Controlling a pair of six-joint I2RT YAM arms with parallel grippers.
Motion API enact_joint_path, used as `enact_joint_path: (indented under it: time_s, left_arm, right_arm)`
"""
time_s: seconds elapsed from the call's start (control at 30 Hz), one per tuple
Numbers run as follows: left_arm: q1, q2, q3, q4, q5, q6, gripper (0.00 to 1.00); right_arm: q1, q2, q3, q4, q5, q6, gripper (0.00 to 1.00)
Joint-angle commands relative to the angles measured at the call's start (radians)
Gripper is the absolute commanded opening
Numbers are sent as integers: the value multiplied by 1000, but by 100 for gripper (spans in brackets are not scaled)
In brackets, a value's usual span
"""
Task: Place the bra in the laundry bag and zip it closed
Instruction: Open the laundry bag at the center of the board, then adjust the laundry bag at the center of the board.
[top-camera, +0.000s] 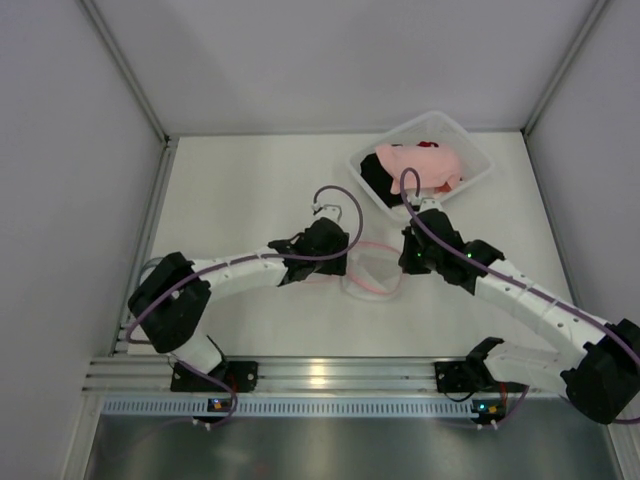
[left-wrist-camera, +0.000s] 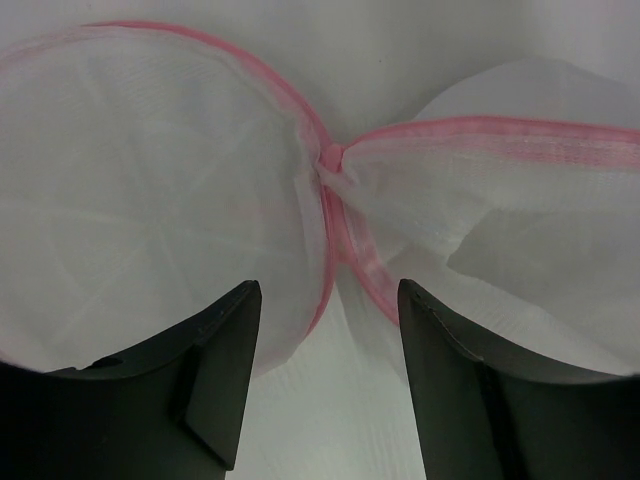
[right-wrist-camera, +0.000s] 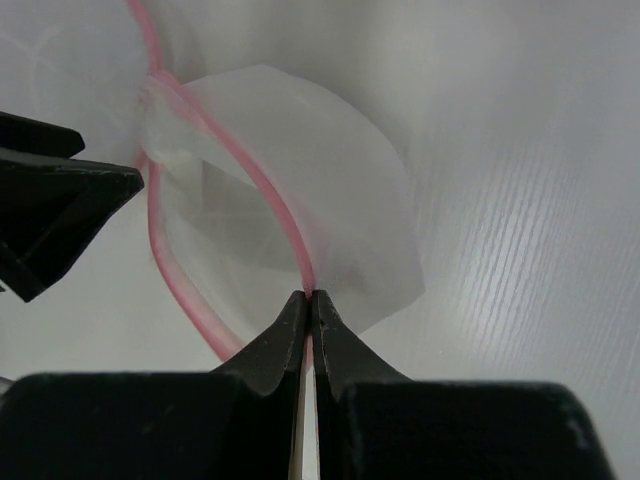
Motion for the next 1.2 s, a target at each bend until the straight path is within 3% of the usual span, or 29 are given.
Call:
enact_joint_path:
  time_s: [0.0, 0.23, 0.3, 0.37, 0.43, 0.47, 0.53, 0.73, 0.97, 1.17]
  left_arm:
    - [6, 56, 25, 147, -20, 24, 63]
    - [32, 145, 49, 239, -2, 29, 52]
    - [32, 177, 60, 239, 2, 37, 45]
    - [32, 199, 68, 240, -5, 38, 31]
    - [32, 209, 69, 247, -8, 35, 24]
    - [32, 215, 69, 248, -8, 37, 13]
    - [33, 209, 71, 248, -1, 34, 1]
    - [61, 59, 95, 185, 84, 61, 0]
    - [85, -99, 222, -88, 182, 178, 0]
    - [88, -96, 379, -364, 259, 241, 0]
  right_arm:
    - [-12, -7, -5, 61, -9, -15, 0]
    - [-24, 22, -14, 92, -32, -15, 0]
    - [-29, 24, -14, 93, -33, -21, 0]
    - [-38, 28, -11, 95, -35, -25, 0]
    - [-42, 28, -9, 97, -38, -27, 0]
    - [-45, 28, -11, 98, -38, -30, 0]
    - [-55, 30, -11, 100, -45, -33, 0]
    - [-81, 39, -9, 98, -50, -35, 0]
    - [-133, 82, 47, 90, -55, -18, 0]
    - [-153, 68, 168, 74, -70, 4, 0]
